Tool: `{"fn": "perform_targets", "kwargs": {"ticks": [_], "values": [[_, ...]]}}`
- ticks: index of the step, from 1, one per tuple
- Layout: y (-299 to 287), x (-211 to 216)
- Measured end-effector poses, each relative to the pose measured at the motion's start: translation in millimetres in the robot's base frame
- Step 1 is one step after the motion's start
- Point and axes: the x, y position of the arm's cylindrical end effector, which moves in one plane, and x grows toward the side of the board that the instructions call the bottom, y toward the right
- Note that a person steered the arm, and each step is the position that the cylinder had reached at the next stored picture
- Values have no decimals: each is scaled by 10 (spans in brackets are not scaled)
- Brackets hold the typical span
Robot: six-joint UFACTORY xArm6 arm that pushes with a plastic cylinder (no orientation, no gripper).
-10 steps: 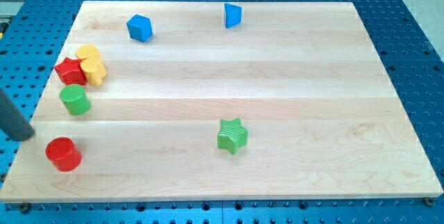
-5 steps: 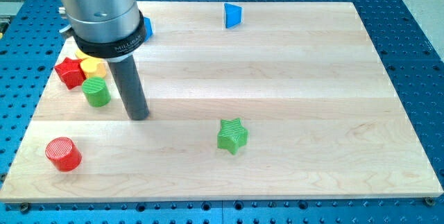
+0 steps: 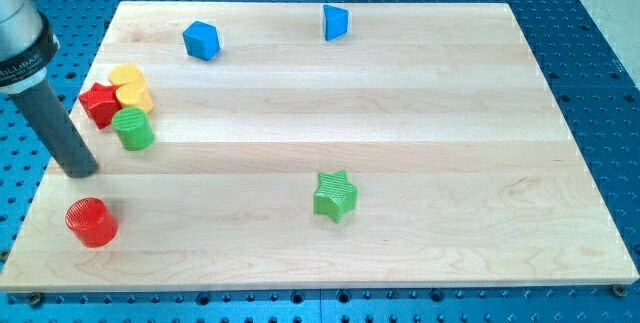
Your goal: Slide the green circle to the bottom right side of the yellow heart
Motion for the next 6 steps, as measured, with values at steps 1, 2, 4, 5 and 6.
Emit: {"fn": "perform_targets", "kwargs": {"ticks": [1, 2, 4, 5, 6], "values": [[0, -128], [0, -183], [654, -200], [1100, -239], [1353, -241]]}}
